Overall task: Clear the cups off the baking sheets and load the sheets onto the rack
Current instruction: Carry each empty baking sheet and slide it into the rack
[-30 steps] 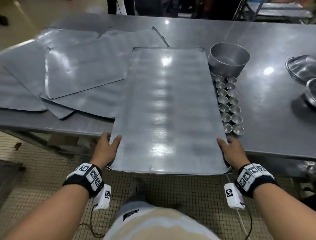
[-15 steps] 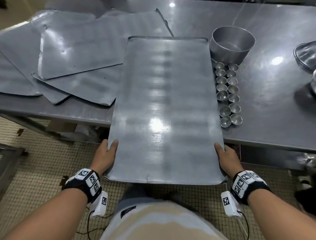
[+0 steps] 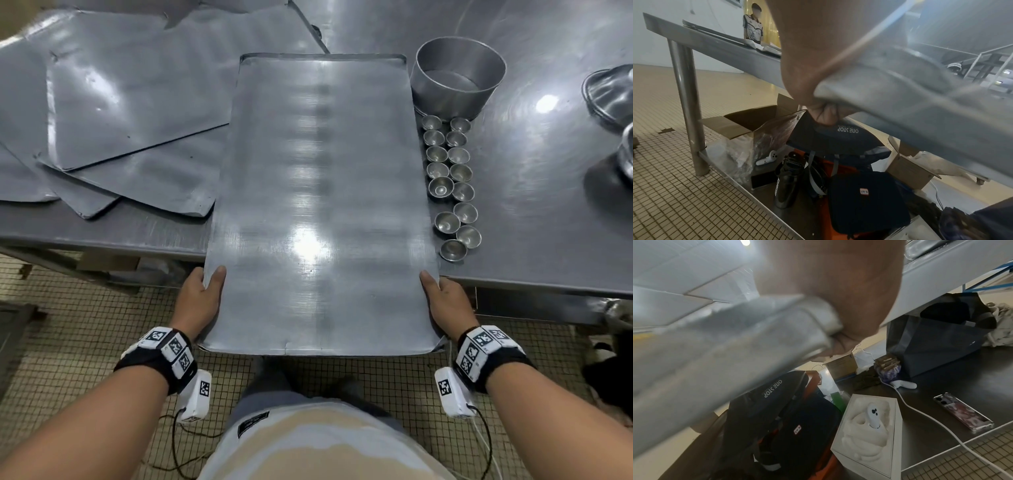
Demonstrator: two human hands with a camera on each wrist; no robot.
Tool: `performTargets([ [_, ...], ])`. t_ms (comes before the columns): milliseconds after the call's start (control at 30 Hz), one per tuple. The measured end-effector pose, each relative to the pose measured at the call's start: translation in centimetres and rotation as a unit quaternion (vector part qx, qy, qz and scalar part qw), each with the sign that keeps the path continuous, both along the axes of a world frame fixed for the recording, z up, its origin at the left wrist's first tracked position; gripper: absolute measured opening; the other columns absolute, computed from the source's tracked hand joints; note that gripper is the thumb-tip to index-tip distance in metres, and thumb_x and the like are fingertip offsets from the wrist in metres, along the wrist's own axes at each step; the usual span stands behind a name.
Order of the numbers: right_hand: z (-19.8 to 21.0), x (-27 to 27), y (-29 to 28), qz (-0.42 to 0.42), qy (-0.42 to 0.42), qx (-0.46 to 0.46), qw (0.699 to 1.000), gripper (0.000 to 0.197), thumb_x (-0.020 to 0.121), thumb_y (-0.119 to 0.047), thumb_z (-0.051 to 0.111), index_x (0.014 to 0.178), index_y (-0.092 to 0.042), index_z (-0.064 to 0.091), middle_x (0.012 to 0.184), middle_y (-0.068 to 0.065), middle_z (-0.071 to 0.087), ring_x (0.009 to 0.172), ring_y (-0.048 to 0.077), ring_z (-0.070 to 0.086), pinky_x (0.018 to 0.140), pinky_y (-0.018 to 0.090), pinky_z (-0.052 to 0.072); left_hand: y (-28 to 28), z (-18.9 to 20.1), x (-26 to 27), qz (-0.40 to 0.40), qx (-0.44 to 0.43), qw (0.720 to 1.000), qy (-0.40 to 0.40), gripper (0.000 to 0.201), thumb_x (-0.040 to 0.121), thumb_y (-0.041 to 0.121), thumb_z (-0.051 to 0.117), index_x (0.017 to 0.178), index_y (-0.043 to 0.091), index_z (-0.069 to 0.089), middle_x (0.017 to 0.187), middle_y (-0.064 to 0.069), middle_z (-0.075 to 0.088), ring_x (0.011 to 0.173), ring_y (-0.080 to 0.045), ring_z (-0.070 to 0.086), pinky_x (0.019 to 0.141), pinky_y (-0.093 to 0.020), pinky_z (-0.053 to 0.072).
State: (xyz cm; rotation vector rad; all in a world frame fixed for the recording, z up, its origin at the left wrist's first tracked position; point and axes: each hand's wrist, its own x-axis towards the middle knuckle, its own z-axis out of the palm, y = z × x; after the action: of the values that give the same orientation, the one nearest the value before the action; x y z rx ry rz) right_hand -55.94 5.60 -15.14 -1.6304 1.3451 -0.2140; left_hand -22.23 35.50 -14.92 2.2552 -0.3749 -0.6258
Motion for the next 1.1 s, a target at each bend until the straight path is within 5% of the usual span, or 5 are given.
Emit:
performTargets([
  [167, -0.1, 1.2, 0.8, 0.002, -0.009, 0.005, 1.000, 0.043, 0.099, -0.051, 0.051, 0.087, -0.013, 0.067, 0.088, 0.001, 0.073, 0.084, 0.017, 0.068, 0.077, 0.034, 0.053, 0.4, 0.8, 1.7, -0.009, 0.010, 1.000, -0.020, 0.044, 0.099, 0.053, 0.051, 0.101, 0.009, 0.060, 0.095, -0.002, 0.066, 0.088, -0.020, 0.064, 0.075, -0.037, 0.047],
  [433, 0.2, 2.0, 0.6, 0.064, 0.047, -0.011, 0.997, 0.045, 0.101, -0.054, 0.046, 0.086, -0.018, 0.069, 0.085, -0.009, 0.068, 0.081, 0.008, 0.063, 0.065, 0.025, 0.044, 0.8, 1.0, 2.8, -0.003, 0.028, 0.999, -0.015, 0.046, 0.100, 0.052, 0.050, 0.104, 0.008, 0.060, 0.097, -0.004, 0.064, 0.087, -0.021, 0.059, 0.078, -0.036, 0.043],
  [733, -0.9, 2.2, 0.7, 0.025, 0.043, -0.014, 0.999, 0.051, 0.097, -0.060, 0.048, 0.091, -0.015, 0.072, 0.089, -0.003, 0.072, 0.086, 0.017, 0.067, 0.084, 0.040, 0.054, 0.7, 0.6, 3.2, 0.005, 0.031, 0.999, 0.018, 0.045, 0.099, 0.057, 0.047, 0.111, 0.016, 0.058, 0.106, -0.001, 0.065, 0.099, -0.024, 0.061, 0.087, -0.042, 0.048],
  [967, -0.1, 2.5, 1.0, 0.017, 0.065, -0.036, 0.997, 0.057, 0.098, -0.058, 0.049, 0.069, -0.011, 0.066, 0.076, 0.005, 0.070, 0.077, 0.023, 0.065, 0.078, 0.038, 0.051, -0.3, 0.9, 3.9, 0.018, 0.007, 0.999, 0.031, 0.047, 0.099, 0.052, 0.053, 0.126, 0.014, 0.058, 0.117, 0.000, 0.062, 0.108, -0.022, 0.057, 0.094, -0.040, 0.044],
  [1100, 0.7, 2.7, 0.8, 0.035, 0.105, -0.067, 0.992, 0.063, 0.098, -0.057, 0.048, 0.061, -0.008, 0.057, 0.066, 0.007, 0.063, 0.066, 0.023, 0.060, 0.060, 0.032, 0.040, -0.6, 1.2, 4.0, 0.018, 0.007, 0.999, 0.030, 0.038, 0.098, 0.049, 0.057, 0.119, 0.018, 0.058, 0.111, 0.001, 0.062, 0.103, -0.020, 0.057, 0.089, -0.037, 0.043],
])
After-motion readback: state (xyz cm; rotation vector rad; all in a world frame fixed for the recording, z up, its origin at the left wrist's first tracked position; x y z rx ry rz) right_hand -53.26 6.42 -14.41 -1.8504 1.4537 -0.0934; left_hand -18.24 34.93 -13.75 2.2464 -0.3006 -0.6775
